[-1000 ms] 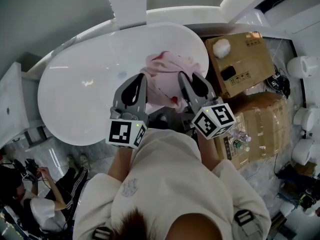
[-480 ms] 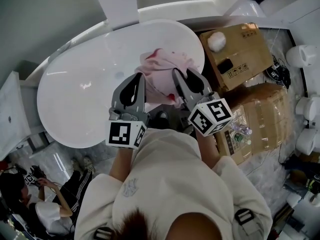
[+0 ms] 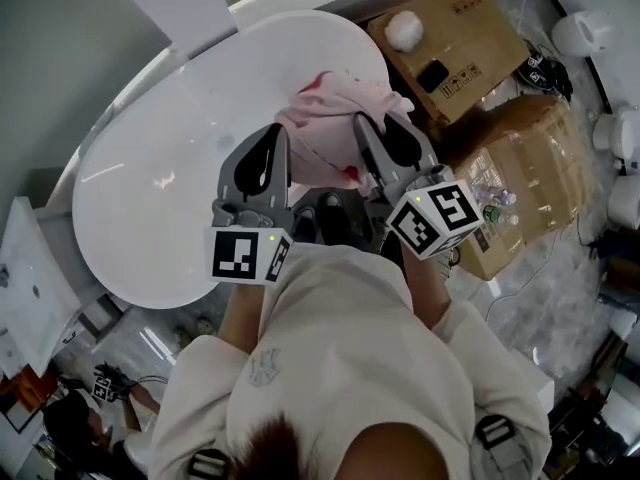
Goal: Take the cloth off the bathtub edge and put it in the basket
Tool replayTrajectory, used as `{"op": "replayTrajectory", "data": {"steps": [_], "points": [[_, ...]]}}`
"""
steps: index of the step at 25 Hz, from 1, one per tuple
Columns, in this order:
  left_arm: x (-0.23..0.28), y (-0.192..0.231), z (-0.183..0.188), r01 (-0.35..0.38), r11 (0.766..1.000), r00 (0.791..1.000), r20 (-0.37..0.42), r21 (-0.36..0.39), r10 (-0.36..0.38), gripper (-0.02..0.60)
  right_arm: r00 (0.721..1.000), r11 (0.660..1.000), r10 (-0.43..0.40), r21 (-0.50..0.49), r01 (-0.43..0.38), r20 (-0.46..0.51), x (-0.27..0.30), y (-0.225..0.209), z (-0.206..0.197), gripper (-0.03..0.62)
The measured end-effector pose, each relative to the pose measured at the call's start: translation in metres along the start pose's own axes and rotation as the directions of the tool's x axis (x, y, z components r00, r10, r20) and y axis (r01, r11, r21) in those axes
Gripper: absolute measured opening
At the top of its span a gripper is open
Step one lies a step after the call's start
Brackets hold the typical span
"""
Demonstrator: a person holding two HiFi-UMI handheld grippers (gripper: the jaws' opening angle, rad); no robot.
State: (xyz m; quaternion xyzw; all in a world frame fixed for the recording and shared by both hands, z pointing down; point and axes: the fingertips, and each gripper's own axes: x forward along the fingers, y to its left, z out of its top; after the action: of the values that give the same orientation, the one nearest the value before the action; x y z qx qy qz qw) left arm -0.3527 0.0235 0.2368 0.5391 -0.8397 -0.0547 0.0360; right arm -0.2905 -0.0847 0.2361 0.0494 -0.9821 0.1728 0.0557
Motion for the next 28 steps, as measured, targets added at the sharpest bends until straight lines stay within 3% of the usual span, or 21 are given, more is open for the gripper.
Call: {"op": "replayTrajectory", "data": {"steps": [9, 15, 21, 28], "points": [[-0.011, -0.009, -0.002, 0.128, 0.992, 0.992, -0.004, -0.005, -0.128, 0.049, 0.984, 0.987, -0.161, 0.009, 0.161, 0.072, -0.044, -0.003, 0.0, 0.084], [-0.016, -0.032, -0.012, 0.238, 0.971, 0.971, -0.025, -0.013, -0.238, 0.049, 0.955, 0.962, -0.274, 0.035, 0.271, 0.11, -0.08, -0.003, -0.006, 0.084], [-0.014, -0.078, -0.022, 0.381, 0.924, 0.923, -0.05, -0.018, -0.381, 0.049, 0.91, 0.924, -0.383, 0.078, 0.375, 0.16, -0.12, -0.01, -0.011, 0.084], [-0.01, -0.134, -0.029, 0.522, 0.853, 0.85, -0.061, -0.029, -0.523, 0.049, 0.825, 0.851, -0.525, 0.126, 0.51, 0.209, -0.185, -0.027, -0.012, 0.084]]}}
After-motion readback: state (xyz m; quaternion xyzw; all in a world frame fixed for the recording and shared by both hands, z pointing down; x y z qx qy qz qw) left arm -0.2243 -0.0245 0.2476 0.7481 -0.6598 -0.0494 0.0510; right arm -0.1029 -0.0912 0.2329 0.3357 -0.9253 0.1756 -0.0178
